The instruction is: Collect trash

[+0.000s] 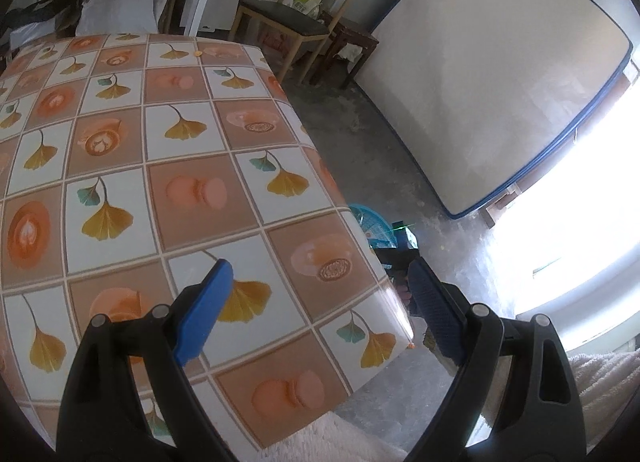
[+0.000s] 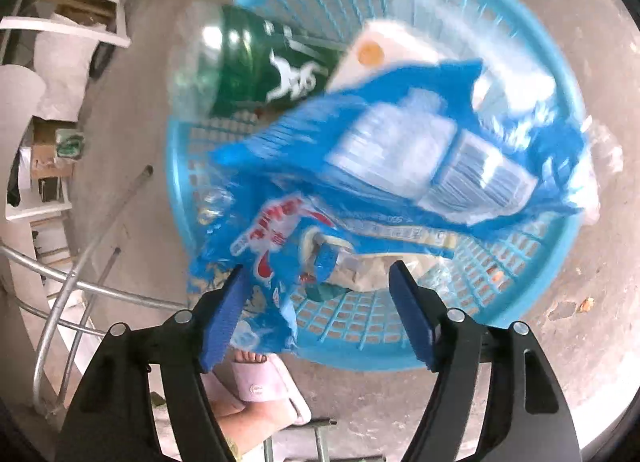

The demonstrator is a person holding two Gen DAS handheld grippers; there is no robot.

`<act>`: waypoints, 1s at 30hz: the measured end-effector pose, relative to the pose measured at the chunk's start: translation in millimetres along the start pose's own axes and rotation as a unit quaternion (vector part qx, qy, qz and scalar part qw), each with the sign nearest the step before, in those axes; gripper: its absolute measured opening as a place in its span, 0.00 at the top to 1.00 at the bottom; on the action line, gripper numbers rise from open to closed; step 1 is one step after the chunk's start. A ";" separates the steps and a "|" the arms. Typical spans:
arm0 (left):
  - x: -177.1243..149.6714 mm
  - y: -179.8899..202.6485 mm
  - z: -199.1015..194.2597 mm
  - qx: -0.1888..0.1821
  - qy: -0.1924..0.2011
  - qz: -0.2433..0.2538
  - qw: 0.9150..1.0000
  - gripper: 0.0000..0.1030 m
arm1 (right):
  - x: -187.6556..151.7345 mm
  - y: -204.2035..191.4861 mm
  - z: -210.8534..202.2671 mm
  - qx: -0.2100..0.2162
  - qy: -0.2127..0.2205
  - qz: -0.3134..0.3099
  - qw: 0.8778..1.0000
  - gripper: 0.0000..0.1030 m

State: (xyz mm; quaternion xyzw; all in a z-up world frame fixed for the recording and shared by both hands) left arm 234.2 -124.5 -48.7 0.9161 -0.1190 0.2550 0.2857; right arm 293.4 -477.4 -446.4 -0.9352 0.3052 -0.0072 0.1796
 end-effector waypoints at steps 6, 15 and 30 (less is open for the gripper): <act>-9.4 -6.8 -15.3 0.000 0.011 -0.007 1.000 0.17 | -4.5 -6.7 -34.8 0.014 0.054 -0.014 0.998 0.30; -17.3 -24.6 -32.1 0.013 0.029 -0.020 0.999 0.17 | 3.6 10.0 -102.5 0.011 0.128 -0.022 0.991 0.29; -53.5 -8.3 -81.8 0.094 0.107 0.026 0.989 0.11 | -190.9 -108.3 -341.5 0.041 0.403 -0.206 0.891 0.06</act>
Point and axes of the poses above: each gripper's, at about its wrist camera, not at the fingertips, and z roughly the way its jaws point, y to its right, x to its top, the point moved 10 cm from there along z, roughly the way its jaws point
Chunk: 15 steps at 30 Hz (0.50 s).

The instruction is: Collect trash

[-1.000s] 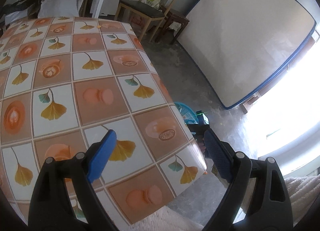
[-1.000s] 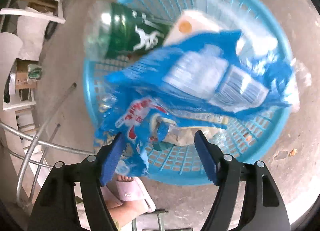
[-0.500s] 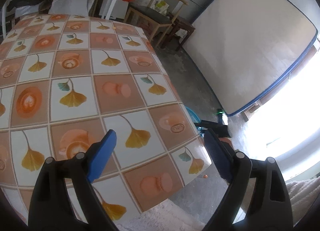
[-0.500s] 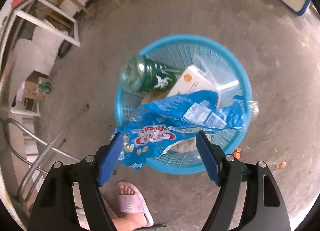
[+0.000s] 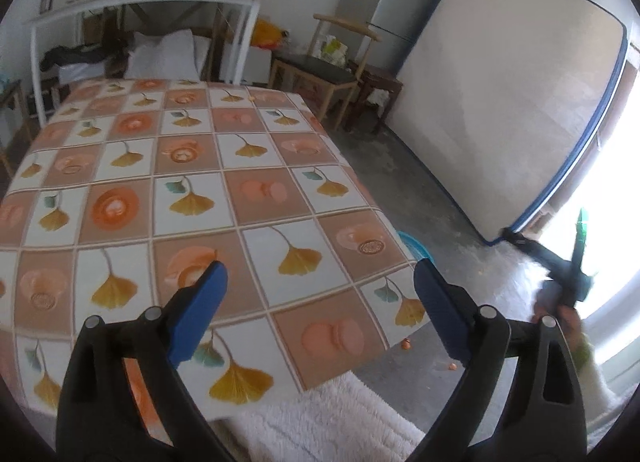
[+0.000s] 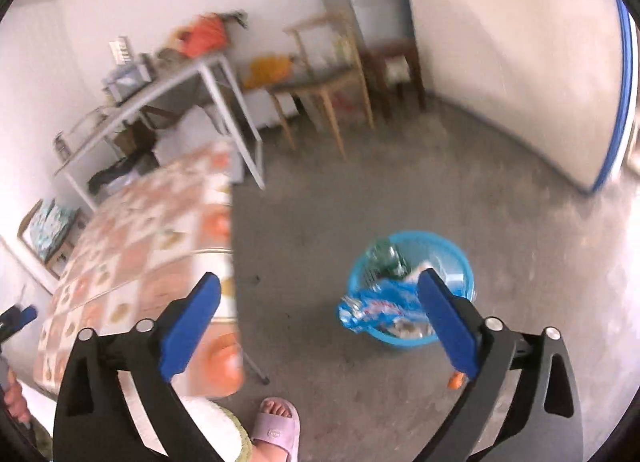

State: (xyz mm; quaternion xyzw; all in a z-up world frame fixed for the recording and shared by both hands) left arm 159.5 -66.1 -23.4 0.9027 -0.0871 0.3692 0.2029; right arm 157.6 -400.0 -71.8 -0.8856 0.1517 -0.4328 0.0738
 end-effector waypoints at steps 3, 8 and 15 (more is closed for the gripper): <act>-6.2 5.0 -8.8 0.022 0.013 0.005 1.000 0.08 | -0.8 -36.5 -36.4 -0.001 0.035 -0.029 0.999 0.06; -13.2 19.8 -19.7 0.046 0.027 0.010 0.999 0.08 | -6.4 -87.8 -78.5 -0.010 0.073 -0.056 0.996 0.06; -19.4 28.1 -32.2 0.134 0.043 0.023 0.990 0.08 | -27.6 -118.0 -98.1 -0.058 0.085 -0.068 0.992 0.06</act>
Point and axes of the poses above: each gripper's, at about its wrist camera, not at the fingertips, and z roughly the way its jaws point, y to its right, x to its top, the point moved 10 cm from there along z, roughly the way its jaws point
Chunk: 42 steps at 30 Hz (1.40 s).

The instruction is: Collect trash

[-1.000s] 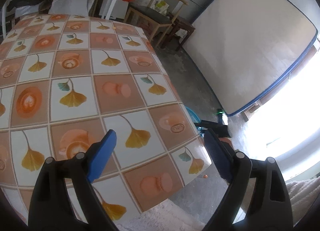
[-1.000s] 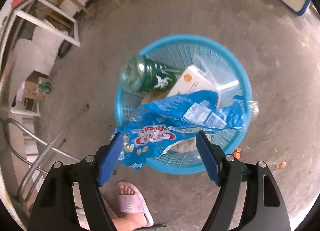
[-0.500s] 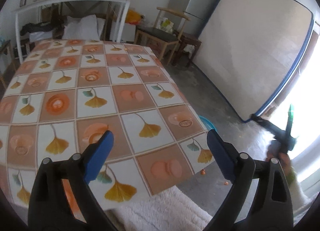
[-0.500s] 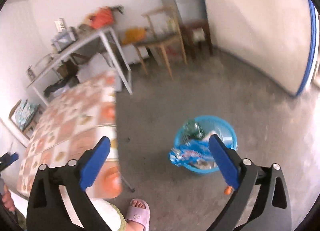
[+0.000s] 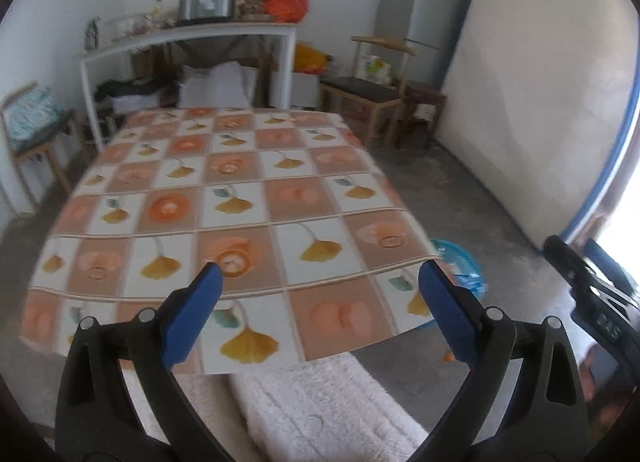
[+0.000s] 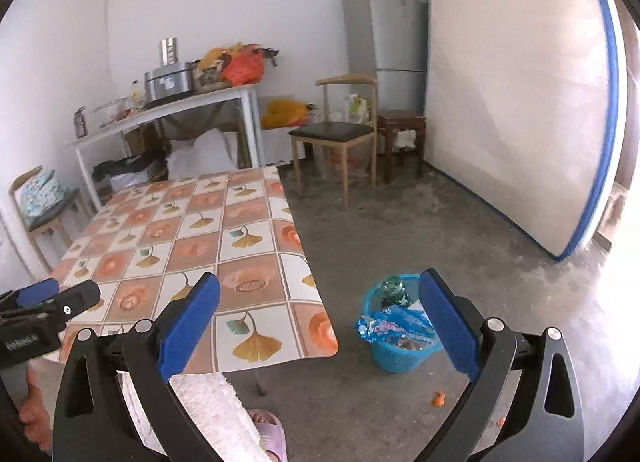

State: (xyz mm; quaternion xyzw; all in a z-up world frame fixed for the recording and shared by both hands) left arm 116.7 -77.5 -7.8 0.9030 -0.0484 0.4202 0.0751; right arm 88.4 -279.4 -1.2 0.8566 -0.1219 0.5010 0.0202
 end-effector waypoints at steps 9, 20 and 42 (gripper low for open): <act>-5.5 4.9 -1.6 0.016 -0.018 0.013 1.000 0.08 | -13.6 3.4 -9.3 -0.053 -0.004 0.010 0.999 0.06; -31.5 34.4 16.3 0.019 -0.067 0.037 0.997 0.08 | -31.3 23.2 0.0 -0.084 -0.046 0.017 0.995 0.06; -34.7 36.4 25.9 0.058 -0.086 0.052 0.993 0.08 | -50.8 52.7 5.2 -0.116 -0.082 0.027 0.989 0.06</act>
Point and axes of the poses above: each gripper's, at about its wrist camera, not at the fingertips, and z roughly the way its jaws point, y to its right, x to its top, the point moved 10 cm from there along z, roughly the way its jaws point
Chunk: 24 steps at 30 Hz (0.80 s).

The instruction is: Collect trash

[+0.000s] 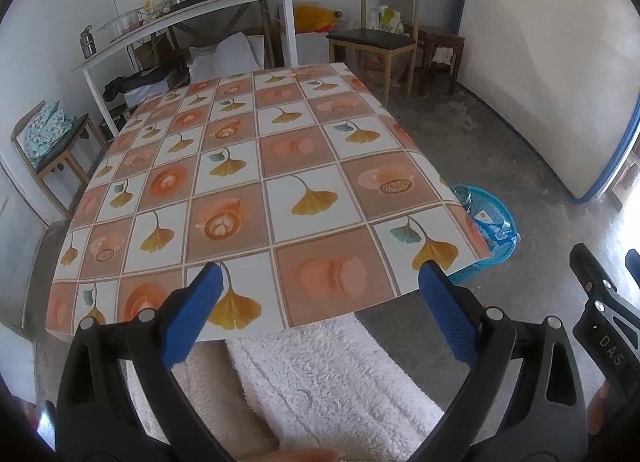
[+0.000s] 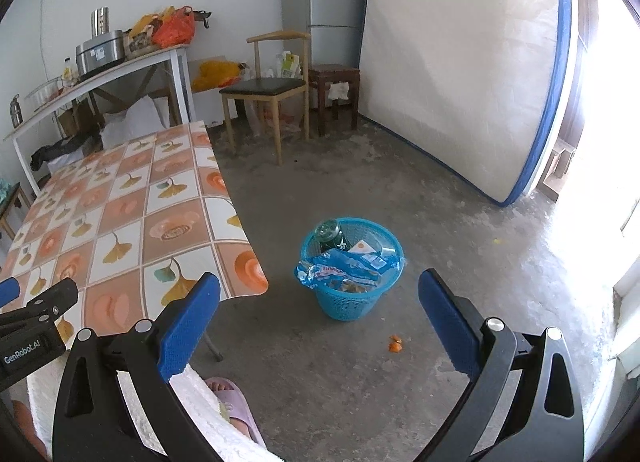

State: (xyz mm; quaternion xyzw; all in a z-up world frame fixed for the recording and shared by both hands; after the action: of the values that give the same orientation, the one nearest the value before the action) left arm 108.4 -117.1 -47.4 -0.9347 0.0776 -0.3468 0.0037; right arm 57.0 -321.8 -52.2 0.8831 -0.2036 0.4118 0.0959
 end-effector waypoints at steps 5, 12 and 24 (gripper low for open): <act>0.2 1.4 2.2 0.001 -0.003 0.001 1.000 0.08 | -0.6 3.0 2.7 -0.005 -0.004 0.002 1.000 0.06; -0.4 -0.6 5.4 0.002 -0.007 -0.002 1.000 0.08 | 1.2 12.8 5.7 -0.021 -0.004 0.004 1.000 0.06; -2.2 -2.4 11.3 0.002 -0.014 -0.003 1.000 0.08 | 0.6 17.7 9.3 -0.029 -0.008 0.007 1.000 0.06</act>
State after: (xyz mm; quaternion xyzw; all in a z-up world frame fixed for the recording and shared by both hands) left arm 114.4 -114.9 -57.2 -0.9398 0.0741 -0.3335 0.0057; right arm 55.9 -341.0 -57.7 0.8819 -0.2224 0.3990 0.1165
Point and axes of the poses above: each gripper's, at about its wrist camera, not at the fingertips, and z roughly the way its jaws point, y to its right, x to its top, the point moved 10 cm from there along z, roughly the way its jaws point
